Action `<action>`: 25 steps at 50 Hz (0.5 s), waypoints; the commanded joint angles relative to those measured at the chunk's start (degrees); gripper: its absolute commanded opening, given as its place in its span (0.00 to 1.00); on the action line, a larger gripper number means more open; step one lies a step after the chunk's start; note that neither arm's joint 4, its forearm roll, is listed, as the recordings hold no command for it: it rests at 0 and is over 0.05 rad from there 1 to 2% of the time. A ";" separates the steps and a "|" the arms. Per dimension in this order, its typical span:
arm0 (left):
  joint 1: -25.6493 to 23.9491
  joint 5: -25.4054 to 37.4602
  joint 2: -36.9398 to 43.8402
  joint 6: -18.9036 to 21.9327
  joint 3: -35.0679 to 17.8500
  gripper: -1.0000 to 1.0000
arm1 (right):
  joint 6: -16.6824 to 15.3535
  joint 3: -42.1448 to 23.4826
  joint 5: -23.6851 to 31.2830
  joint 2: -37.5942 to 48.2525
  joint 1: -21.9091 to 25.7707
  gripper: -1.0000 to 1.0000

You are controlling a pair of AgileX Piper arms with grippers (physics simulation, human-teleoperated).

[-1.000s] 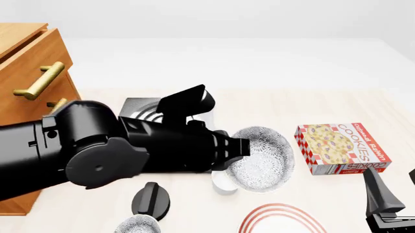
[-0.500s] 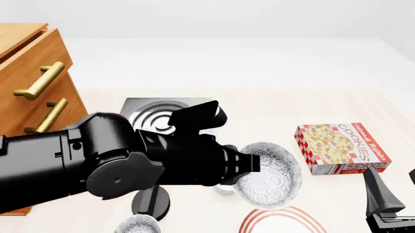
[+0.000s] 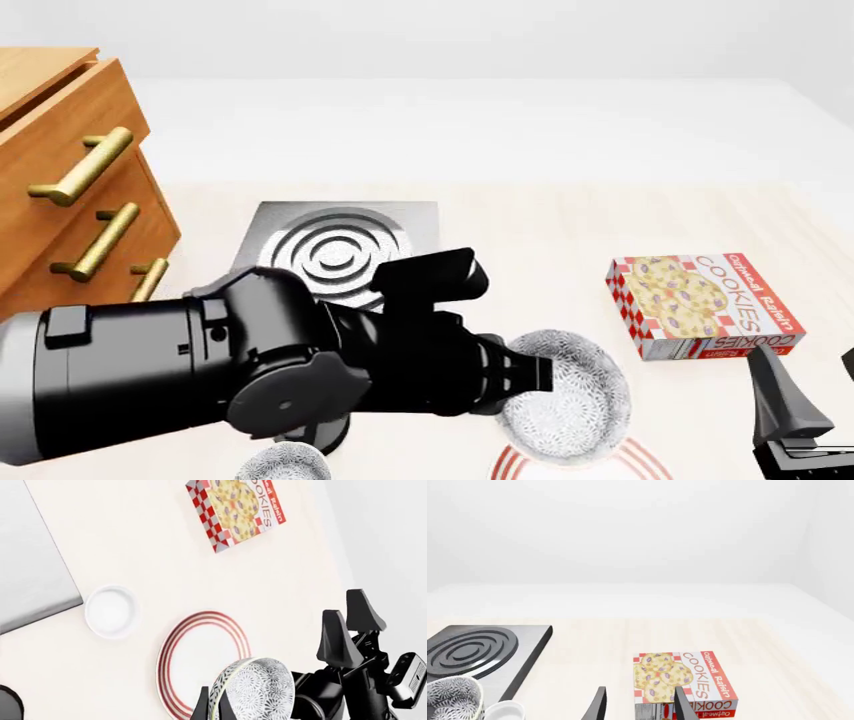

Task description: Pick the akita bowl on the wooden cabinet and place it on the plate.

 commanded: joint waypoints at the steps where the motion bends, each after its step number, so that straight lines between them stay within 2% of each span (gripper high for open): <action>1: -0.86 -0.89 1.30 -0.69 0.29 0.00 | 0.00 0.00 0.00 0.00 0.00 1.00; 25: -1.70 -3.08 4.96 -2.16 0.87 0.00 | 0.00 0.00 0.00 0.00 0.00 1.00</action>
